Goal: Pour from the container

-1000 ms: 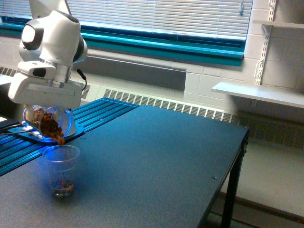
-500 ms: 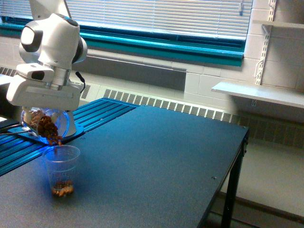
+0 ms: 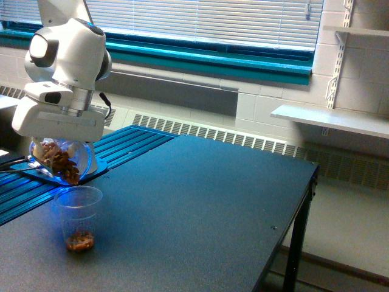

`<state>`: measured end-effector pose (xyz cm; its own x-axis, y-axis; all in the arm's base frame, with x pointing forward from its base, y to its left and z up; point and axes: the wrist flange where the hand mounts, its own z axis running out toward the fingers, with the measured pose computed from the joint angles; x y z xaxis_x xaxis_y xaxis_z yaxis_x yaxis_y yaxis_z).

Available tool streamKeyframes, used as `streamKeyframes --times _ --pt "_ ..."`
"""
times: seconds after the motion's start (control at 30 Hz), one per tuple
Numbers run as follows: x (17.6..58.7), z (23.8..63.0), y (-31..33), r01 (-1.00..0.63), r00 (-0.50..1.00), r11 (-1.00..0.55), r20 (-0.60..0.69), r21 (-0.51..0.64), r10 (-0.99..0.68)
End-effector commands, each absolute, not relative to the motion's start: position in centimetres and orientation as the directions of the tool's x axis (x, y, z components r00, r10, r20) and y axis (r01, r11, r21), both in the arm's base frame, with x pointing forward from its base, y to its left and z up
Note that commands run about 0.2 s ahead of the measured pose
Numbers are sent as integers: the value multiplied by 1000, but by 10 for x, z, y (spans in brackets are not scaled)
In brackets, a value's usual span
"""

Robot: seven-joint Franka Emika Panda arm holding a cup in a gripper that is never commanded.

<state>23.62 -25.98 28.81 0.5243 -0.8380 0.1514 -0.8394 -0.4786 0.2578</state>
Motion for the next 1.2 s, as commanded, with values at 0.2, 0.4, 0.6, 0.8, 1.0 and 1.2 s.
streamKeyframes --times 0.2,0.4,0.6,0.8,1.0,1.2 --pt "240 287 -257 -816 554 -506 134 279 -821" --pt "240 288 -259 -818 551 -501 135 281 -823" --pt "240 289 -261 -818 549 -498 135 287 -825" --pt "239 288 -263 -814 552 -499 129 296 -824" --pt "239 289 -266 -816 548 -494 130 302 -826" --pt "241 289 -268 -814 549 -494 126 306 -827"
